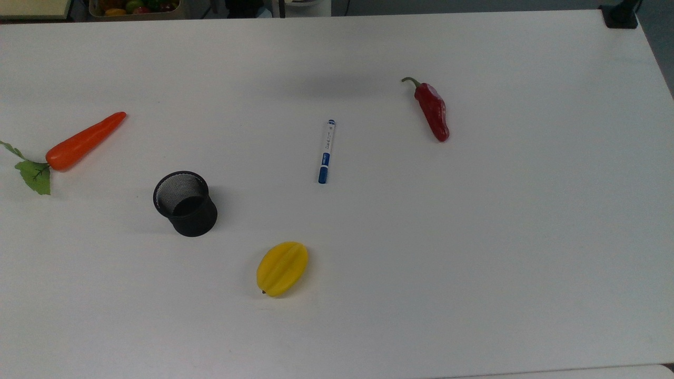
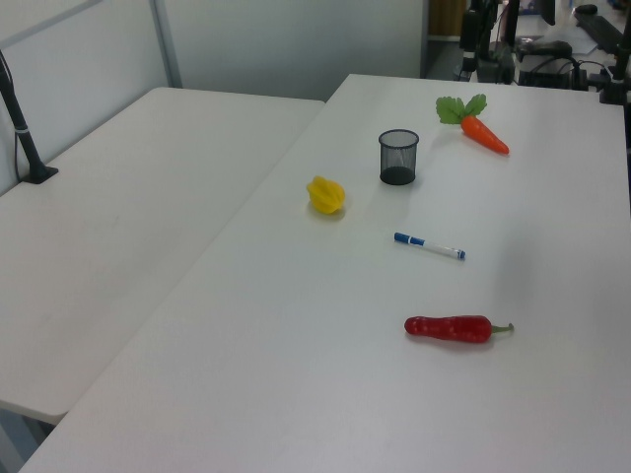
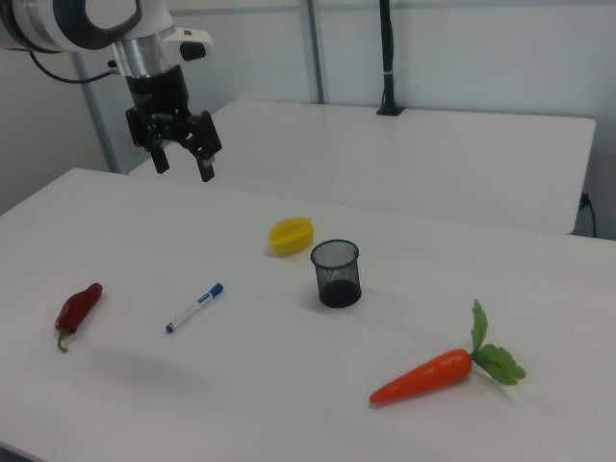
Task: Place marker
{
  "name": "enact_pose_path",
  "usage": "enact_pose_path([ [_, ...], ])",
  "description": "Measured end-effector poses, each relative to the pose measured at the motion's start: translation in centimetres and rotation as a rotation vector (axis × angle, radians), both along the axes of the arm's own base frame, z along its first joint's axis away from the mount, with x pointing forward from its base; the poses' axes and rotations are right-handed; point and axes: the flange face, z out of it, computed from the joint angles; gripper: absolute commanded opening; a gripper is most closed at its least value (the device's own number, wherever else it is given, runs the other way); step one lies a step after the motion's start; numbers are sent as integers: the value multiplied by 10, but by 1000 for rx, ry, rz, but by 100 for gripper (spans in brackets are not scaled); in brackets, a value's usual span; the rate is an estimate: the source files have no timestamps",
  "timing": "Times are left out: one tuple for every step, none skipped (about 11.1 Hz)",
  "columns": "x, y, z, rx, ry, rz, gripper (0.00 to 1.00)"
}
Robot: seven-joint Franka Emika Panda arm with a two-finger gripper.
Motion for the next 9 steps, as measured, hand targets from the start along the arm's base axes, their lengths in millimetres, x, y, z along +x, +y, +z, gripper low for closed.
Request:
enact_pose_path([
  [0,0,0,0,1,0,100],
  [0,0,-1,0,2,0,100],
  [1,0,-2,0,4,0,100],
  [1,0,-3,0,6,0,100],
  [1,0,-5,-1,9,0,100],
  [2,0,-6,-1,11,0,100],
  [2,0,-7,-1,14,1,100],
  [2,0,-9,-1,18,1,100],
  [3,0,-13,-1,25,1,100],
])
